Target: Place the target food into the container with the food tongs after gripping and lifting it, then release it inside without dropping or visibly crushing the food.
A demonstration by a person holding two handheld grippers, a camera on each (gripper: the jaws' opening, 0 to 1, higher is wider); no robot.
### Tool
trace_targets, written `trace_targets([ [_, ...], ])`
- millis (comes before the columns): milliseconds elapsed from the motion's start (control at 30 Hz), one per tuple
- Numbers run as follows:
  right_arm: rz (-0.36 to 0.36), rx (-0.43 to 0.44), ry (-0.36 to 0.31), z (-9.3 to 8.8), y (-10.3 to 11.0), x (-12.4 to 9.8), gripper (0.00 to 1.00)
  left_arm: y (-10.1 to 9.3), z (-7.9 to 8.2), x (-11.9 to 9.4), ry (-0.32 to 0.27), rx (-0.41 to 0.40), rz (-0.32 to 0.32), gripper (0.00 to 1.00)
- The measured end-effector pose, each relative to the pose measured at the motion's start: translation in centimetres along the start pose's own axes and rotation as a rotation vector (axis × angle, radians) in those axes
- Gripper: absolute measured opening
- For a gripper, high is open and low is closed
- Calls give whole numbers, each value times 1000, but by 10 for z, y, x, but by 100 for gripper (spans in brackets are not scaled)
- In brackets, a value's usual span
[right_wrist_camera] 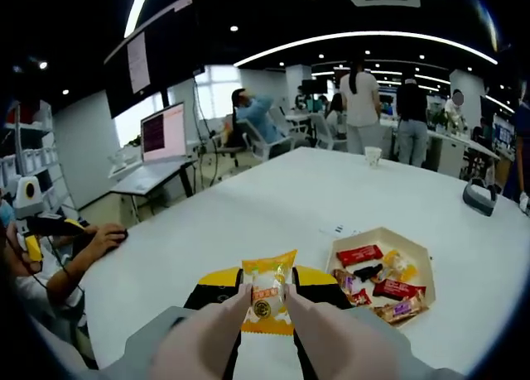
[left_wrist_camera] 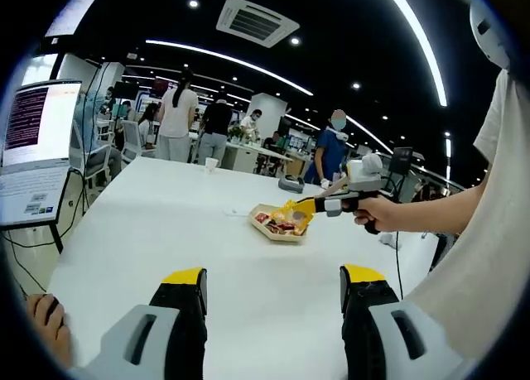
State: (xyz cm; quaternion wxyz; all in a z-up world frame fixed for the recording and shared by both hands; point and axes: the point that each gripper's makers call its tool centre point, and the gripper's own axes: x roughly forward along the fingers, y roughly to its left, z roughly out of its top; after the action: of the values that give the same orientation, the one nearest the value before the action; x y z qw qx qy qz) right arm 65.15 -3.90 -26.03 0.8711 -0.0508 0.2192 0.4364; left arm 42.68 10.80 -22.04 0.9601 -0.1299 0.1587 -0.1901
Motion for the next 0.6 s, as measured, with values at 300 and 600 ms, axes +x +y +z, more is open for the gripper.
trace_targets([
  [300,-32,23,1,-3,-16,-6,22,4,5,3,-14,-2,8,64],
  [600,-45,18,-9,3,-22,-6,22,0,9,11,-3,11,-13,64],
])
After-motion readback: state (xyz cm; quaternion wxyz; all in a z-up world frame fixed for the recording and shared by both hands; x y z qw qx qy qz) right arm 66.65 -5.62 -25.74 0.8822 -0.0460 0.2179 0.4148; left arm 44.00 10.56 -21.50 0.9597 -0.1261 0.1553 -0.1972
